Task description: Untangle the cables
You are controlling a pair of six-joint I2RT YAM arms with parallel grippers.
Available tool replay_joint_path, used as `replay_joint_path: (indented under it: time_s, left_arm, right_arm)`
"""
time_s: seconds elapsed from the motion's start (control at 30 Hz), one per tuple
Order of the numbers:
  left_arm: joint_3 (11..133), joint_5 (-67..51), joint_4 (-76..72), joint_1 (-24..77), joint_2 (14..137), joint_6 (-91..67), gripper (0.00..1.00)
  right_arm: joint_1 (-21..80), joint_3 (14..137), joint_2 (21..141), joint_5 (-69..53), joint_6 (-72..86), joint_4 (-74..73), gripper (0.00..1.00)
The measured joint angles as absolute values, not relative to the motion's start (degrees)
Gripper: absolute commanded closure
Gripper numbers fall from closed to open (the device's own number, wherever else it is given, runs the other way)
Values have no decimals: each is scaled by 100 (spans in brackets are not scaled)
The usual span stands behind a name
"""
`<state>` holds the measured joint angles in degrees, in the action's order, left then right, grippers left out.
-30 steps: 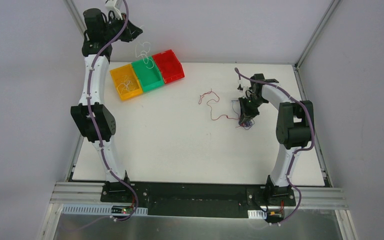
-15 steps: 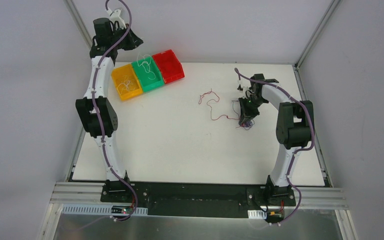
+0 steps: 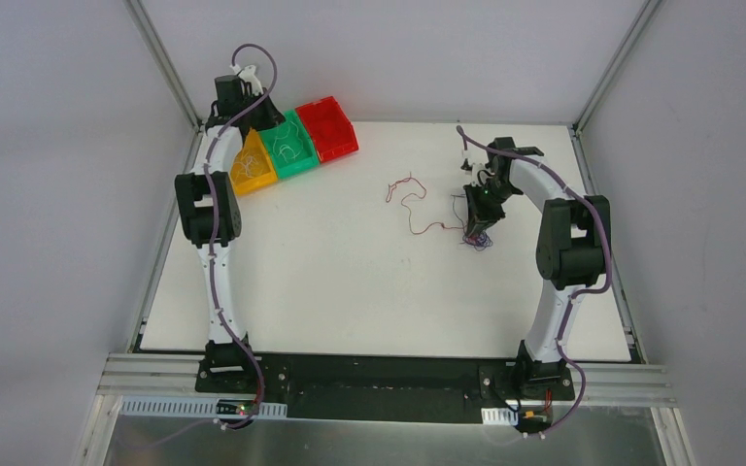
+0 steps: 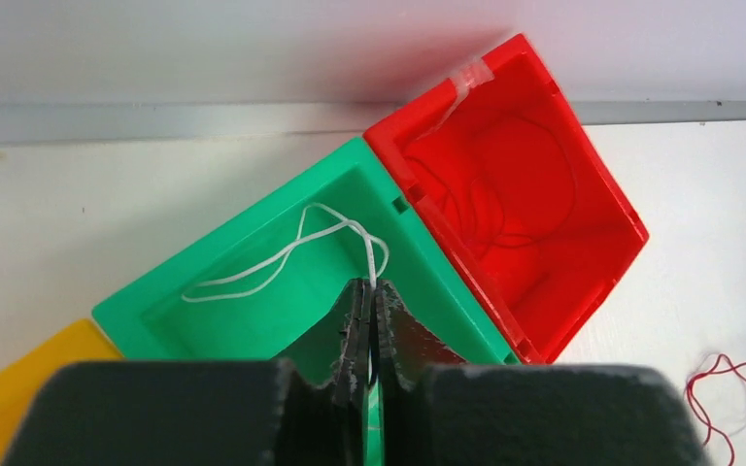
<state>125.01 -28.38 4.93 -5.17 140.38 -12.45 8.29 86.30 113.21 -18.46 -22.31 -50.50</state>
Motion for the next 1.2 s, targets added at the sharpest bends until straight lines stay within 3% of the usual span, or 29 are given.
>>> replay_joint_path:
  time_s: [0.07,0.13,0.3,0.43,0.5,0.53,0.57,0.63,0.7,0.97,1.0,1.13,1.2]
  left_arm:
    - [12501,-2875,395,-495,14038,-1170,63]
    - [12501,-2998,217,-467,14025,-1041,48]
    - [12154,-3312,154,-405,13694,-799,27]
    - [11614,-3573,381,-379,12951,-565,19]
    - [11316,-3717,445,-379,12479,-545,10]
    - [11157,-3800,445,-379,12241,-558,3]
    - [10993,-3918,464,-379,11996,-587,1]
    - [10718,-4176,508,-366,11577,-670,1]
    - [10442,-4473,561,-331,11201,-709,1]
    - [8849,-5295,1061,320,10379,-478,2]
    - [8608,-5341,1144,484,10328,-366,5]
    - [7966,-5404,1446,1210,10304,-117,37]
    - [7878,-5417,1570,1562,10333,-62,46]
  right_arm:
    - [840,8694,11321,-1863,-2237,-5081,100]
    - [847,8742,11321,-1922,-2237,-5092,100]
    - [939,8753,11321,-2180,-2285,-5074,100]
    - [1205,8761,11319,-2349,-2198,-4886,100]
    - [1369,8866,11321,-2506,-1920,-4869,100]
    - [1457,8969,11321,-2650,-1649,-4836,98]
    - [1529,9078,11321,-2842,-1339,-4751,80]
    - [1662,9264,11321,-3269,-707,-4486,58]
    - [1747,9351,11321,-3634,-198,-4259,51]
    - [1404,9341,11321,-3614,-639,-4407,51]
    - [1347,9308,11321,-3518,-768,-4416,52]
    - [1273,9218,11321,-3177,-1024,-4394,54]
    - [1280,9218,11321,-3009,-1074,-4296,54]
